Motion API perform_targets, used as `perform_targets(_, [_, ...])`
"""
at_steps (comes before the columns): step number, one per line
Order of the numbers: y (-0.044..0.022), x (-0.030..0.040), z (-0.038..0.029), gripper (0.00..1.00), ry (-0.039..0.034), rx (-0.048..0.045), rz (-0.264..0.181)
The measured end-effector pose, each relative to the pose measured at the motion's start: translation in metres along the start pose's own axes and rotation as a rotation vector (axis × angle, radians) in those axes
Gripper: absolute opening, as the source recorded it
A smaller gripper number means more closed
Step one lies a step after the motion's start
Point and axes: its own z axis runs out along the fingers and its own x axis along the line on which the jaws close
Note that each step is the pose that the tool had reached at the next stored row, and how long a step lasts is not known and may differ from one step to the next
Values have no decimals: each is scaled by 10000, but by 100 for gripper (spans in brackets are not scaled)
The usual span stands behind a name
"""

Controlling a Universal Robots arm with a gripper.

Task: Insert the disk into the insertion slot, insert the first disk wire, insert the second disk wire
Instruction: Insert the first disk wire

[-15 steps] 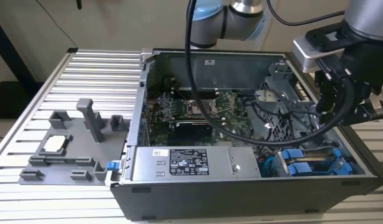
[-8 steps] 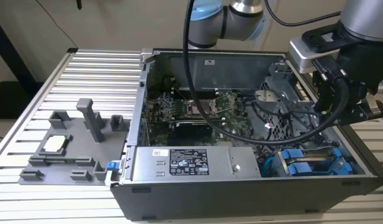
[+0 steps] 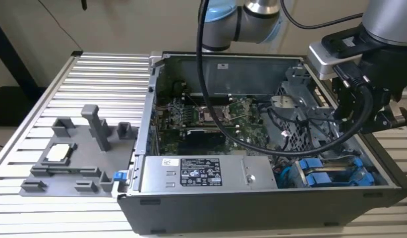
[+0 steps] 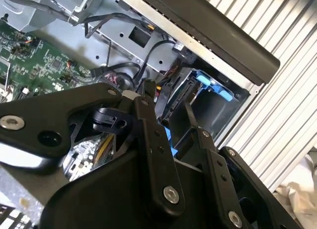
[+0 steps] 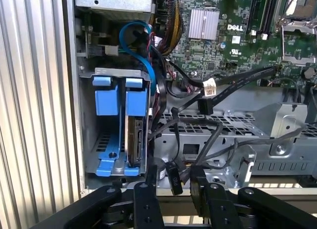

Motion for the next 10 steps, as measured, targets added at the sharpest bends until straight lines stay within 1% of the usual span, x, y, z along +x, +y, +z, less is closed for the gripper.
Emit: perform_targets(10, [-5,1,1,40,-1,-1,-6])
